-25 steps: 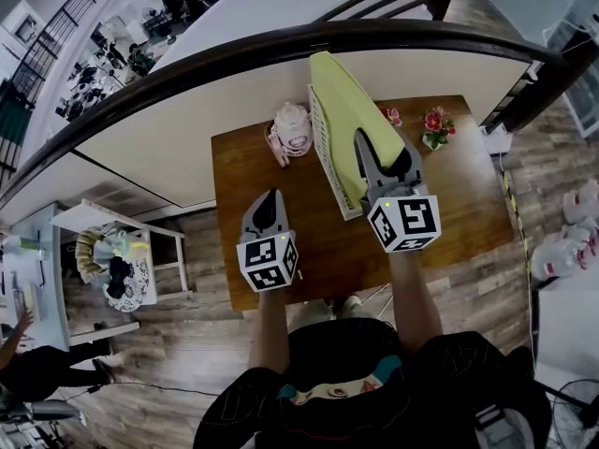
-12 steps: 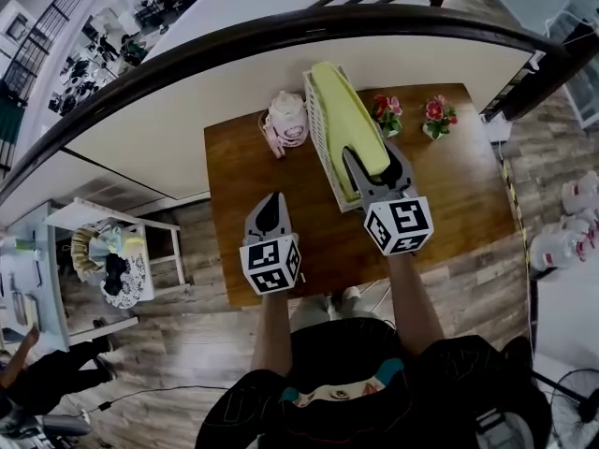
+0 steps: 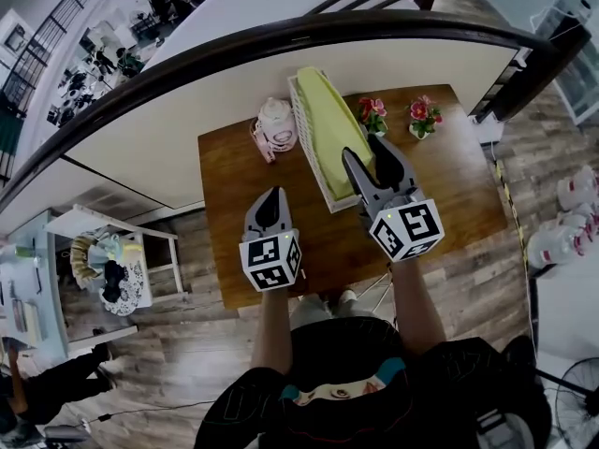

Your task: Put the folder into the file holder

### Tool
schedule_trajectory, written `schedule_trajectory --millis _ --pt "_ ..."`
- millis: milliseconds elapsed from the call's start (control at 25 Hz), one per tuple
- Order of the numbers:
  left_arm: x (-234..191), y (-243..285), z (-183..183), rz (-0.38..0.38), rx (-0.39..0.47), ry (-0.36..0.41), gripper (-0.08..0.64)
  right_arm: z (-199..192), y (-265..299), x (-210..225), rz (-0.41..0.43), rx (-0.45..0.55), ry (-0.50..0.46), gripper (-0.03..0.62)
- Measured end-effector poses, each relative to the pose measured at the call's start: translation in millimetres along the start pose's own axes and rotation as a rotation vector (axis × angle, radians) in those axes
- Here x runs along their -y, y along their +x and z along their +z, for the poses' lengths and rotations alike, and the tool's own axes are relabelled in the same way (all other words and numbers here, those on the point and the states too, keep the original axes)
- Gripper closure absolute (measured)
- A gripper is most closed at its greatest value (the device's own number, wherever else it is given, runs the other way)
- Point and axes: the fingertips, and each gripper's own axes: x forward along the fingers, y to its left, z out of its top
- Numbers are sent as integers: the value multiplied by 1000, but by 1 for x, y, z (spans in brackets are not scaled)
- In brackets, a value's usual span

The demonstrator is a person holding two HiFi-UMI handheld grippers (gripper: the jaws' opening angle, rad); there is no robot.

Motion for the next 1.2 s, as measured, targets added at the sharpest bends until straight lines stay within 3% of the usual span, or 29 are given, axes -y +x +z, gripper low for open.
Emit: schedule_trajectory --millis 360,520,720,1200 --pt "32 -20 -13 -2 21 -21 558 13 -47 -3 26 33 1 487" --pt "44 -30 -17 0 34 -24 558 -9 -63 3 -19 -56 -44 589" --pt "56 -39 -14 16 66 -12 558 -56 -76 9 -85 -262 -76 589" --pt "76 -48 -14 22 89 -1 558 -61 -100 11 -96 -292 -82 589"
